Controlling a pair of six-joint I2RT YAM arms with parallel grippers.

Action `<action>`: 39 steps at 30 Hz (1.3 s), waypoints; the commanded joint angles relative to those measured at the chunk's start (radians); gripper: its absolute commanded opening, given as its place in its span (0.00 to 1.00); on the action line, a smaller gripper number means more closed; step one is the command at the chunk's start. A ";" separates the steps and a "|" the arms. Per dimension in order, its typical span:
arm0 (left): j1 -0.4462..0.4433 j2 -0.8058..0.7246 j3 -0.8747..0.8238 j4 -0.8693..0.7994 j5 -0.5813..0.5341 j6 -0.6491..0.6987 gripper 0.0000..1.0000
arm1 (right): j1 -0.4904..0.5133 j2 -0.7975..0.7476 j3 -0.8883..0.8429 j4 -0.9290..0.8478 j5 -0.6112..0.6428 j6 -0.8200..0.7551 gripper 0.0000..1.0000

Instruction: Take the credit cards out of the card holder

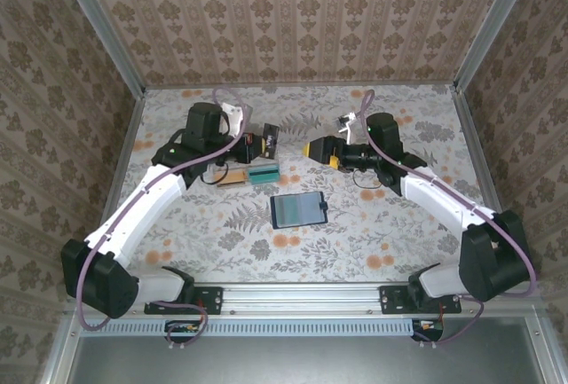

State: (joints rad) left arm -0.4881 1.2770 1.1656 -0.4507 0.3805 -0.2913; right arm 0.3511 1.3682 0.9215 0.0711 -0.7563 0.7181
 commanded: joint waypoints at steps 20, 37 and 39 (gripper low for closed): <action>-0.040 0.207 0.086 -0.067 -0.419 1.274 0.00 | -0.036 -0.100 -0.021 -0.079 0.097 -0.063 1.00; -0.031 0.361 0.138 0.023 -0.457 1.338 0.00 | -0.040 -0.088 -0.043 -0.072 0.107 -0.052 1.00; -0.029 0.372 0.144 0.027 -0.460 1.338 0.00 | -0.039 -0.084 -0.044 -0.070 0.105 -0.051 1.00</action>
State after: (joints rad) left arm -0.5262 1.6295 1.2728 -0.4347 -0.0711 1.0187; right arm 0.3183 1.2911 0.8925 -0.0029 -0.6601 0.6754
